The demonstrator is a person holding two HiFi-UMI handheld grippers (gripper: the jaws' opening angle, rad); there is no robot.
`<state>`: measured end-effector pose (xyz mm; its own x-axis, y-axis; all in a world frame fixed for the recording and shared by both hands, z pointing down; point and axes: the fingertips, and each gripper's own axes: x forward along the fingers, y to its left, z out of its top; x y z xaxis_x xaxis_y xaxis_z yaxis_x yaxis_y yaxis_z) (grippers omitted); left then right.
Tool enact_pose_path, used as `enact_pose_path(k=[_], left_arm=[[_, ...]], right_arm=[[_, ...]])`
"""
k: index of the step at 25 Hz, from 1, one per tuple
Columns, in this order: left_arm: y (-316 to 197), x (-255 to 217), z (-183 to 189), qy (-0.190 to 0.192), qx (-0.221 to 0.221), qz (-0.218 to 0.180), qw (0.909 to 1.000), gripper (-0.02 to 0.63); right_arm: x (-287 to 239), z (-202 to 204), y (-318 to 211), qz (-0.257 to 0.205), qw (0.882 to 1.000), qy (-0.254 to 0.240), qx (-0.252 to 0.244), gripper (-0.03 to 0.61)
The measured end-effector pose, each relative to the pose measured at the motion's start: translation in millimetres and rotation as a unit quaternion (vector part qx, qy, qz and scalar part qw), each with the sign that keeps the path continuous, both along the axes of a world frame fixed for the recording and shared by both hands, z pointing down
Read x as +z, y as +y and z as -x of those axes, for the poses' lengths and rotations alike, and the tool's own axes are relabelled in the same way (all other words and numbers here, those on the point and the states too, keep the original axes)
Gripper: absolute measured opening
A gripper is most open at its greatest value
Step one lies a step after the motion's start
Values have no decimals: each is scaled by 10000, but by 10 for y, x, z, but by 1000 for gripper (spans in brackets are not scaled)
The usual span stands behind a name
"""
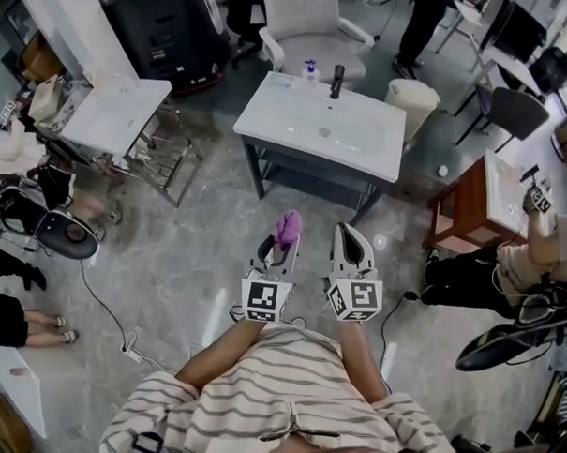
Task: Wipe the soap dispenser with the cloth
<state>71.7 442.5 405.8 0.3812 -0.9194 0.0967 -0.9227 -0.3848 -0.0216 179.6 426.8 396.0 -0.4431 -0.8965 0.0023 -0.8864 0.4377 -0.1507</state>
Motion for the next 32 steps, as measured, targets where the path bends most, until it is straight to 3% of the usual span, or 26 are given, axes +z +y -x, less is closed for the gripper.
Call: enact_pose_path(k=[5, 22, 32], left_arm=[[-627, 170, 71, 37, 13, 9, 10000, 131], [-3823, 10, 1050, 213, 538, 38, 9983, 130], [-4886, 112, 1347, 201, 725, 142, 9971, 130]], right_arm=[[159, 90, -607, 24, 10000, 73, -35, 5], [-43, 1086, -3685, 17, 9993, 175, 341, 5], [63, 1397, -4760, 115, 9988, 144, 464, 6]])
